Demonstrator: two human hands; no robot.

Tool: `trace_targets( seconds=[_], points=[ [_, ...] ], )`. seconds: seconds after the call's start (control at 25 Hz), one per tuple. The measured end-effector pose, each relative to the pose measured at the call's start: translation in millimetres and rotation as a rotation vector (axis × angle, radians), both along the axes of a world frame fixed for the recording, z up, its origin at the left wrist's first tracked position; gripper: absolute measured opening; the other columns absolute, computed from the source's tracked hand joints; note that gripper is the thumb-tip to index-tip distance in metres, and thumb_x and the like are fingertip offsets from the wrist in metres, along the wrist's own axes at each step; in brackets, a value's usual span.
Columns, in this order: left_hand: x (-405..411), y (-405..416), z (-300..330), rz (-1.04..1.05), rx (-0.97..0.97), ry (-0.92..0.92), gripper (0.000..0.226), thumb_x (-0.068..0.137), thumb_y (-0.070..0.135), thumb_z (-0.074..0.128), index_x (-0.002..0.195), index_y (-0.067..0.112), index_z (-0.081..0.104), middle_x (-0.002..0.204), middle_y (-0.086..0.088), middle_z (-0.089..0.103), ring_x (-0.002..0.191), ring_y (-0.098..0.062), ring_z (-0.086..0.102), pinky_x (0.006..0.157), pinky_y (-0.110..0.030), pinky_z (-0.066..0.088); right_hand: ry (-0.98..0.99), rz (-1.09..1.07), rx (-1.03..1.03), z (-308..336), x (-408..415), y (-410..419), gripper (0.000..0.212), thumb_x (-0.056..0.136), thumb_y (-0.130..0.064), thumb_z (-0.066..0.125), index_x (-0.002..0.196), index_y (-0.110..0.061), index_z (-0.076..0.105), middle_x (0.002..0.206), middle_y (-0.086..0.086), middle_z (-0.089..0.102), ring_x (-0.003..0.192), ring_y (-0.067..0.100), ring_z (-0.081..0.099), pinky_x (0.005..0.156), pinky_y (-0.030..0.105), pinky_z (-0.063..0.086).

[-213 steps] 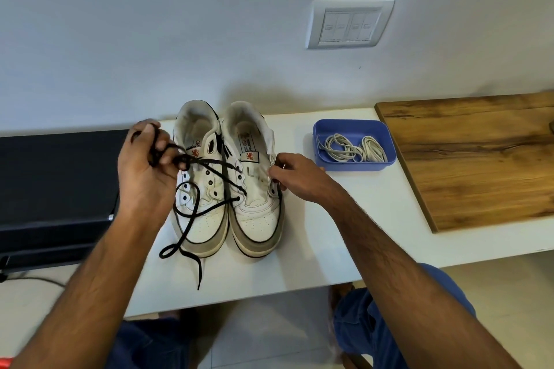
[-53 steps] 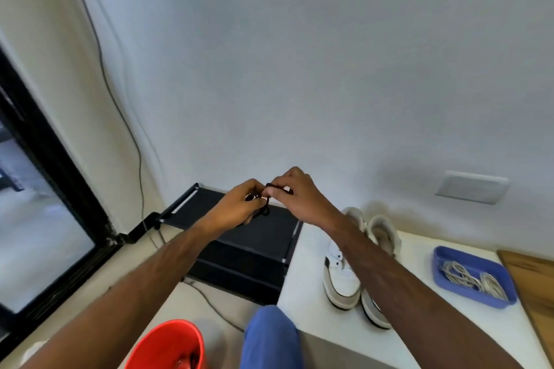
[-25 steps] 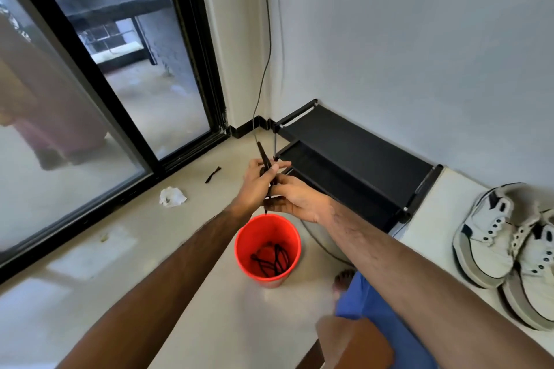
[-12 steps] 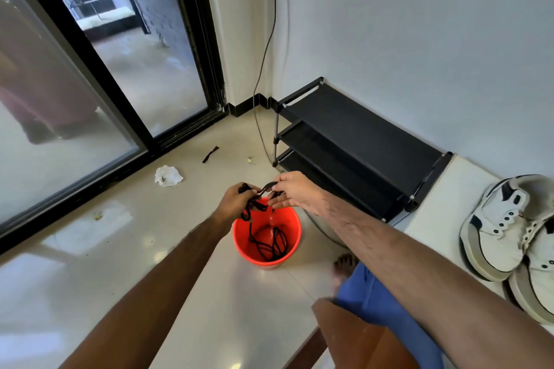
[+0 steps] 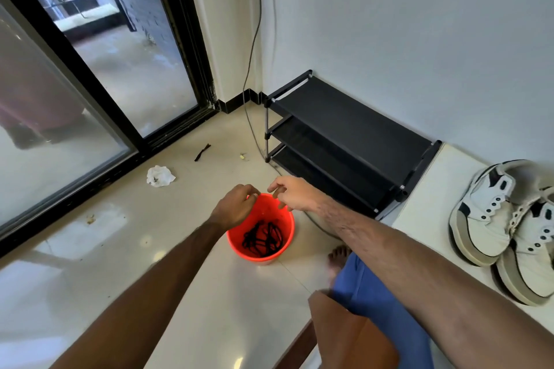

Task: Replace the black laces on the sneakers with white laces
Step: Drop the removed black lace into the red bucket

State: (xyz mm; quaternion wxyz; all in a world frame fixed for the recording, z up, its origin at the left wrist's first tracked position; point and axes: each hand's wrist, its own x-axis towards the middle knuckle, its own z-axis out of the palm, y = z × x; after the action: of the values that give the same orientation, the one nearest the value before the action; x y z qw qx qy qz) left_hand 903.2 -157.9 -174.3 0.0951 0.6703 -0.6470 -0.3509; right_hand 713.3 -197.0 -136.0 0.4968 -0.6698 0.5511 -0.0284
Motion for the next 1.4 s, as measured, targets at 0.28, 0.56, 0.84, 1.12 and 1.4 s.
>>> trace_targets(
  seconds=[0.28, 0.56, 0.84, 1.12, 1.4],
  points=[
    [-78.7, -16.6, 47.9, -0.341, -0.254, -0.265, 0.029, 0.101, 0.026, 0.044, 0.124, 0.027, 0.061, 0.128, 0.004, 0.055, 0.122, -0.017, 0.051, 0.102, -0.047, 0.041, 0.169, 0.064, -0.319, 39.9, -78.5, 16.6, 0.032, 0.095, -0.037, 0.055, 0.126, -0.031, 0.061, 0.12, -0.007, 0.068, 0.105, 0.015, 0.066, 0.09, 0.04, 0.055],
    [-239.8, -53.0, 122.2, -0.703, -0.442, -0.427, 0.039, 0.098, 0.037, 0.048, 0.134, 0.024, 0.049, 0.135, 0.002, 0.048, 0.127, -0.023, 0.047, 0.104, -0.051, 0.037, 0.262, -0.14, -0.517, 93.9, -228.3, 40.5, 0.043, 0.094, -0.045, 0.06, 0.13, -0.024, 0.052, 0.122, -0.002, 0.065, 0.11, 0.022, 0.062, 0.089, 0.042, 0.052],
    [-415.7, -43.8, 150.3, -0.947, -0.521, -0.45, 0.047, 0.102, 0.038, 0.044, 0.147, 0.027, 0.041, 0.15, 0.003, 0.042, 0.135, -0.022, 0.043, 0.108, -0.05, 0.035, 0.331, -0.477, -0.529, 95.7, -400.9, 114.6, 0.045, 0.098, -0.036, 0.056, 0.141, -0.025, 0.048, 0.137, -0.004, 0.059, 0.124, 0.017, 0.056, 0.098, 0.035, 0.045],
    [-548.6, 24.0, 86.1, -1.115, -0.545, -0.277, 0.042, 0.096, 0.036, 0.05, 0.137, 0.026, 0.052, 0.139, 0.003, 0.053, 0.127, -0.024, 0.053, 0.097, -0.045, 0.042, 0.326, -0.89, -0.414, 26.4, -542.7, 210.8, 0.03, 0.097, -0.026, 0.057, 0.127, -0.023, 0.057, 0.125, -0.003, 0.063, 0.111, 0.018, 0.061, 0.091, 0.033, 0.049],
    [-583.4, 19.6, 17.7, -1.099, -0.766, -0.166, 0.04, 0.089, 0.031, 0.048, 0.124, 0.021, 0.063, 0.136, -0.004, 0.052, 0.121, -0.027, 0.057, 0.098, -0.05, 0.043, 0.309, -1.304, -0.573, -40.2, -606.5, 219.7, 0.018, 0.098, -0.017, 0.063, 0.115, -0.014, 0.066, 0.113, 0.003, 0.07, 0.101, 0.02, 0.066, 0.088, 0.027, 0.054]
  ],
)
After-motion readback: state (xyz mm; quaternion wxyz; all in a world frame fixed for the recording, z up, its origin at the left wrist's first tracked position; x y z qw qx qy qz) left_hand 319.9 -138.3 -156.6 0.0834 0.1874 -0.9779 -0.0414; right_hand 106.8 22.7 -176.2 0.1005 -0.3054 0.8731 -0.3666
